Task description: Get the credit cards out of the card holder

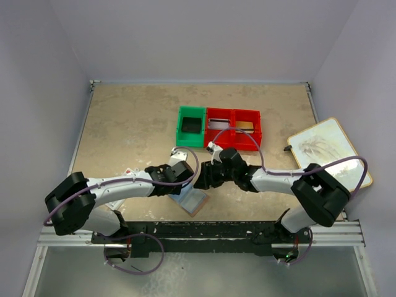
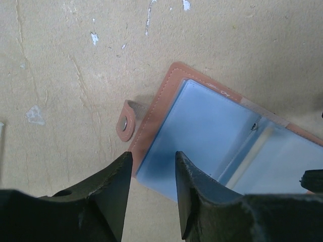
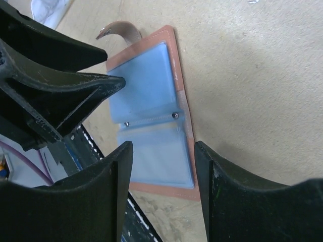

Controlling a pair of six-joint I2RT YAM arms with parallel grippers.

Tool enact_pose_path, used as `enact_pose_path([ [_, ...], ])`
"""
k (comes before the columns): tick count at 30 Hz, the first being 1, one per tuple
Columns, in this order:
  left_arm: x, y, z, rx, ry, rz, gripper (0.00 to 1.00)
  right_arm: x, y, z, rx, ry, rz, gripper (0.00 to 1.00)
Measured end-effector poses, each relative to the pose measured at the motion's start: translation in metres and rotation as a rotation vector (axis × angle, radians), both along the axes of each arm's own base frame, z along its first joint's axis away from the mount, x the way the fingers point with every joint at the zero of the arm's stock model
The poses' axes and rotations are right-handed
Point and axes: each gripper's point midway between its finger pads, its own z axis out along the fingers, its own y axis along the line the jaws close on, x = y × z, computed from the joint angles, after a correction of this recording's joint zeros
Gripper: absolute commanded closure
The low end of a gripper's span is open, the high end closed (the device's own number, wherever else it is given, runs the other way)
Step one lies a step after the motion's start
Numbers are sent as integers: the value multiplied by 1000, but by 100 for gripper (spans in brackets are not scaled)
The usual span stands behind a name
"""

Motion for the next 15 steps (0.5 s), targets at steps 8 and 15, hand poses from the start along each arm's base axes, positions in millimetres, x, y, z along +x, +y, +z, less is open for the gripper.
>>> enact_pose_path([
  [8,-3,7,-8,21,2,3,66,-13,2,-17,-14,53,61,49],
  [15,-2,5,-8,9,-3,6,71,-19,6,-21,-7,71,90,52],
])
